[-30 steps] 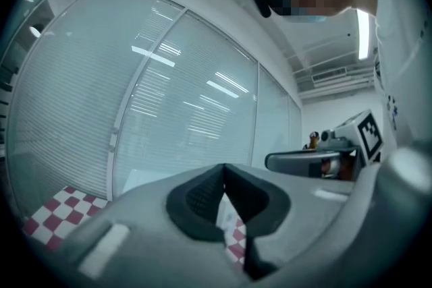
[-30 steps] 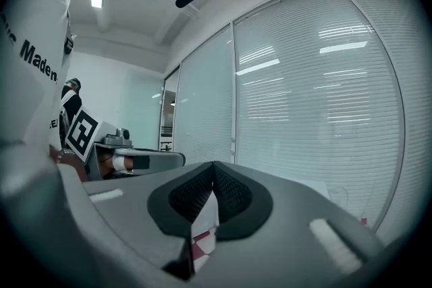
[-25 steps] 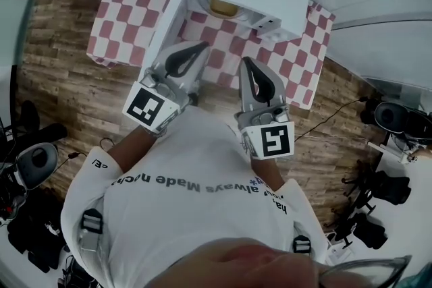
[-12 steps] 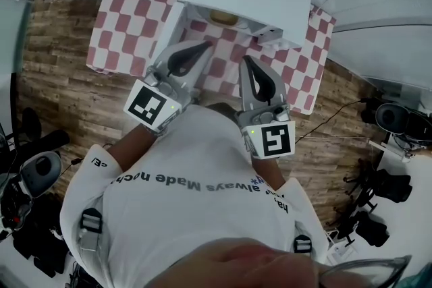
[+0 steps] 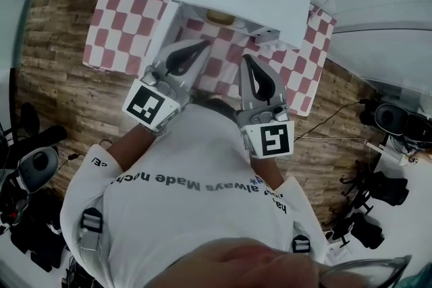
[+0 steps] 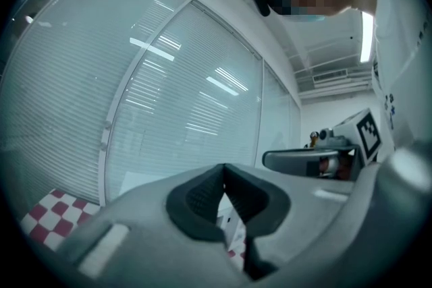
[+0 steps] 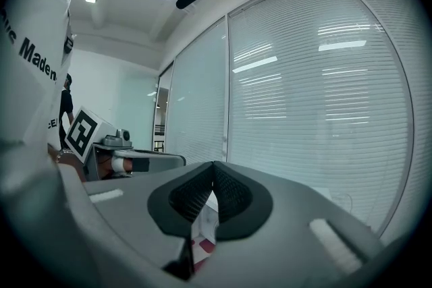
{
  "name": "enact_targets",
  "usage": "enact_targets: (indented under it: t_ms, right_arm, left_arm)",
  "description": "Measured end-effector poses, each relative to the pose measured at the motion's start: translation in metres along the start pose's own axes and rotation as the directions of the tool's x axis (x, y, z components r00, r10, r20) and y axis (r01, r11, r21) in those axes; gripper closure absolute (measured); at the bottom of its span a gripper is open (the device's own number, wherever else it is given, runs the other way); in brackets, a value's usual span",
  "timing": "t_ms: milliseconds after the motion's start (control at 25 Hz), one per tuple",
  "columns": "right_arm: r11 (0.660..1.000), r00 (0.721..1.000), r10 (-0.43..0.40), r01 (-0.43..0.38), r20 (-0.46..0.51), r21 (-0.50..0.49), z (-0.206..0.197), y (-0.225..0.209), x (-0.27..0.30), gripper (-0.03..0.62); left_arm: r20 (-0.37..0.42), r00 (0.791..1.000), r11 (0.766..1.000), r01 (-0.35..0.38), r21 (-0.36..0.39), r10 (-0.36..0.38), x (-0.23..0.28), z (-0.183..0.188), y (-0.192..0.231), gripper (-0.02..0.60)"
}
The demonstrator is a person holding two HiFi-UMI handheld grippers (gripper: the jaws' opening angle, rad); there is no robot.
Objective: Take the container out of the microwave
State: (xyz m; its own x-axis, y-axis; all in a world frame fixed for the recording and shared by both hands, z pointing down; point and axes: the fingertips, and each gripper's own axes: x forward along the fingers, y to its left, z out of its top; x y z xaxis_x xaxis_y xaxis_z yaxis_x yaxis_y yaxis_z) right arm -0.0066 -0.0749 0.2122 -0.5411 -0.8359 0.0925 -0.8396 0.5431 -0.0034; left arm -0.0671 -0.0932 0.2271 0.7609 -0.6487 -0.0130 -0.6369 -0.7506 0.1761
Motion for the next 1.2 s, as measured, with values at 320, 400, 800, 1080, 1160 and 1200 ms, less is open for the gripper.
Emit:
enact_targets:
  t_ms: [320, 400, 800, 1080, 1160, 1200]
  right_arm:
    - [1.000, 1.000, 0.018, -0.018, 0.010, -0.014, 0.002, -0.039, -0.017, 0.592]
    - [1.000, 1.000, 0.016, -0.016, 0.015, -0.007, 0.004, -0.050, -0.022, 0.592]
    - [1.000, 0.999, 0.009, -0.009, 0.034, 0.002, 0.007, -0.091, -0.031, 0.592]
    - [0.999, 0.999, 0.038, -0.038, -0.007, -0.001, -0.011, -0.092, -0.025, 0.592]
    - [0.999, 0.999, 0.047, -0.047, -0.018, 0.008, -0.019, -0.090, -0.024, 0.592]
    - [0.999, 0.999, 0.048, -0.048, -0.022, 0.015, -0.024, -0.089, -0.023, 0.592]
  left_arm:
    - [0.005, 0.999, 0.999, -0.037, 0.013, 0.037, 0.034, -0.001, -0.019, 0.578]
    - [0.010, 0.999, 0.999, -0.040, 0.009, 0.040, 0.043, -0.001, -0.025, 0.578]
    - [0.022, 0.999, 0.999, -0.029, 0.027, 0.028, 0.078, 0.004, -0.040, 0.577]
    - [-0.003, 0.999, 0.999, -0.035, 0.009, 0.035, 0.084, -0.010, -0.033, 0.577]
    - [-0.018, 0.999, 0.999, -0.036, 0.003, 0.036, 0.083, -0.018, -0.031, 0.577]
    - [-0.026, 0.999, 0.999, -0.038, -0.002, 0.038, 0.083, -0.023, -0.030, 0.577]
